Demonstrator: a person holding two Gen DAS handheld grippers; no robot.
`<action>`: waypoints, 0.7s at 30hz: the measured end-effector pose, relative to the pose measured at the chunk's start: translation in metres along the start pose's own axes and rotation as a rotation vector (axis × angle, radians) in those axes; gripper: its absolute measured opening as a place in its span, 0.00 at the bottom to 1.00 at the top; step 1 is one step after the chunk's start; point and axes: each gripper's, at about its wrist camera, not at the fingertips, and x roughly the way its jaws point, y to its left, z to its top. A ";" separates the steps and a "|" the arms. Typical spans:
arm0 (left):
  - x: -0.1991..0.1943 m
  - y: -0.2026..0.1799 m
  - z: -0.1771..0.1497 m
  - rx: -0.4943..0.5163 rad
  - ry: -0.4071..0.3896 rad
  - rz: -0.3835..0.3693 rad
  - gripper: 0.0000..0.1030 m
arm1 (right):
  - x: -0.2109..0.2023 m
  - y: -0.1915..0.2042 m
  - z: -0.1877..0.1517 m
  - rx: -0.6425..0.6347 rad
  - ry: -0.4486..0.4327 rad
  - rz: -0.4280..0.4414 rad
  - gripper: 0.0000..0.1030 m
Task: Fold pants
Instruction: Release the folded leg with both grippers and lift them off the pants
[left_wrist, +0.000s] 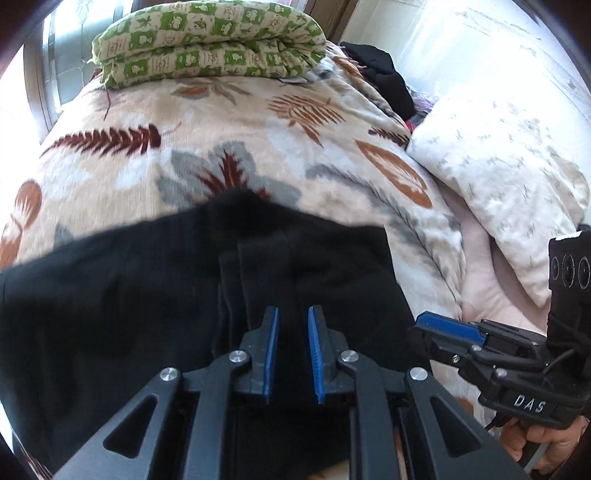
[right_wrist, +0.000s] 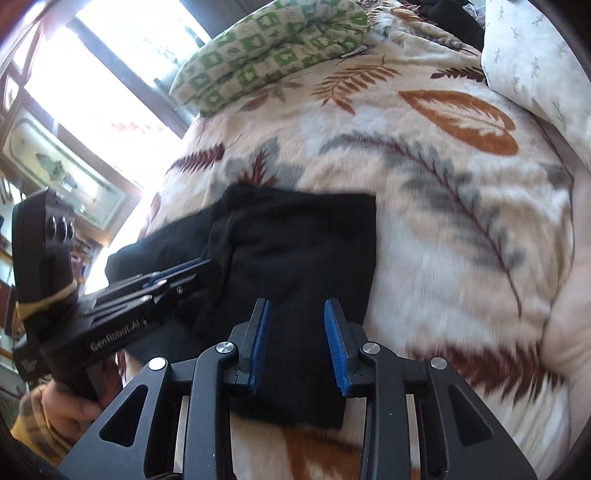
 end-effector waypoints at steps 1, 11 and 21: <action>0.001 -0.001 -0.004 0.001 0.010 0.004 0.18 | 0.001 0.003 -0.005 -0.009 0.008 -0.009 0.30; 0.009 -0.006 -0.021 0.041 -0.001 0.082 0.18 | 0.025 0.015 -0.039 -0.205 0.005 -0.108 0.33; -0.029 0.008 -0.023 0.024 -0.027 0.138 0.80 | 0.001 0.037 -0.041 -0.228 -0.049 -0.081 0.59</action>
